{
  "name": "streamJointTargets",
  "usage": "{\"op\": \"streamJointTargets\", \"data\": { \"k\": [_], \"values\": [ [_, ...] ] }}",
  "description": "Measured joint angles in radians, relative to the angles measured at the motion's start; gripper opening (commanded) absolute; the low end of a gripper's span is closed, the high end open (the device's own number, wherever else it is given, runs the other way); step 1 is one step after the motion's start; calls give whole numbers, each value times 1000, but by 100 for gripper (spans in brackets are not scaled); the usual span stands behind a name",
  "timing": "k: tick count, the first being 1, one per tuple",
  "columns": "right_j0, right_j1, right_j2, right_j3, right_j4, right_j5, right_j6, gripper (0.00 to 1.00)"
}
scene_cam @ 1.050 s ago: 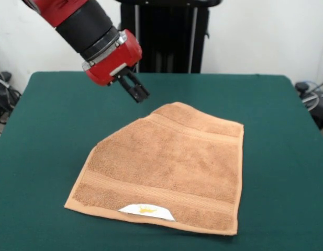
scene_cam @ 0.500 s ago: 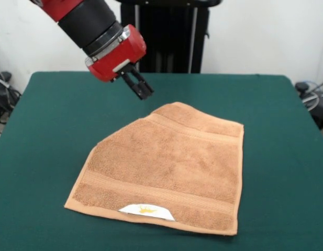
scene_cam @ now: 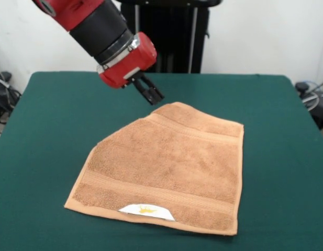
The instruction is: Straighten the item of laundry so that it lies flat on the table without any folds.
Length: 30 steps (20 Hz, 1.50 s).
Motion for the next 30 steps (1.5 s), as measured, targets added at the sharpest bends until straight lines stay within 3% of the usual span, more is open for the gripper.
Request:
{"op": "streamJointTargets", "data": {
  "k": [14,30],
  "values": [
    [5,83,27,-42,72,1,0,0],
    [7,170,41,-88,78,11,0,0]
  ]
}}
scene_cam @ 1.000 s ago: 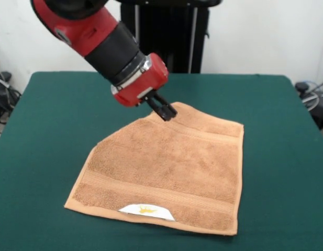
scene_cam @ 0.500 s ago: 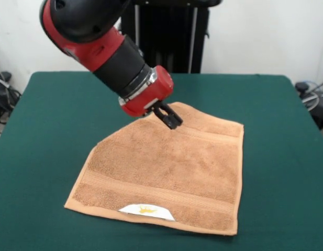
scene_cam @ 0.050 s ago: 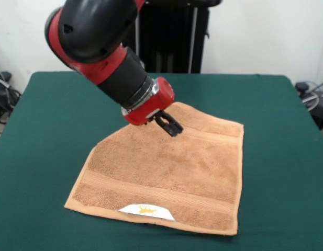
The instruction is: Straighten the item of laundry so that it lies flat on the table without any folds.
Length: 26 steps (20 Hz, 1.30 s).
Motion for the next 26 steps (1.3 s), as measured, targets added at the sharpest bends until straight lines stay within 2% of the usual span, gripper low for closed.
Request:
{"op": "streamJointTargets", "data": {
  "k": [10,18,26],
  "values": [
    [1,58,6,-30,17,65,0,0],
    [-8,92,27,-69,19,61,0,0],
    [-35,109,38,-111,19,7,0,0]
  ]
}}
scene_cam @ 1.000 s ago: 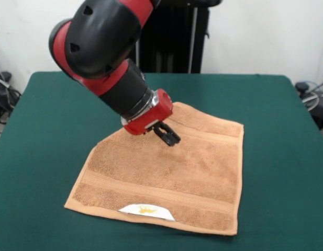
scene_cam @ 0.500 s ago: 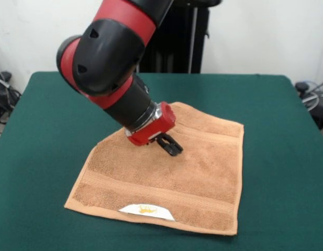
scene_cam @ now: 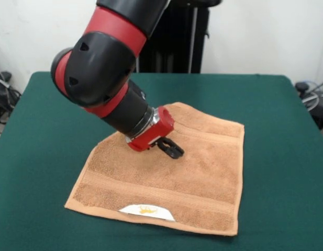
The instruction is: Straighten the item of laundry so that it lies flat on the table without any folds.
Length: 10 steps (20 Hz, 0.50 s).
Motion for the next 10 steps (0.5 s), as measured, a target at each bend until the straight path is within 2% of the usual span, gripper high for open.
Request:
{"op": "streamJointTargets", "data": {
  "k": [10],
  "values": [
    [3,0,8,-1,25,0,0,0]
  ]
}}
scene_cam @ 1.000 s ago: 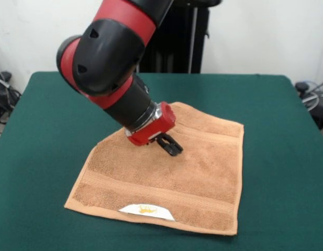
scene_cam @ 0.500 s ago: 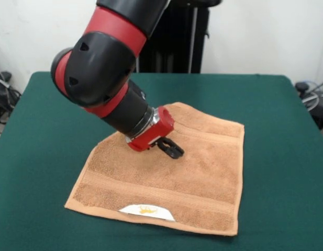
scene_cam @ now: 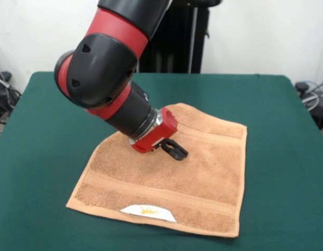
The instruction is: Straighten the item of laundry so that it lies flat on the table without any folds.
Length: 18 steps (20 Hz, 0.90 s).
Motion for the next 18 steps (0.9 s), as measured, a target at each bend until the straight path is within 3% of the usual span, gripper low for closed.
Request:
{"op": "streamJointTargets", "data": {
  "k": [18],
  "values": [
    [19,-1,32,-10,56,-1,0,0]
  ]
}}
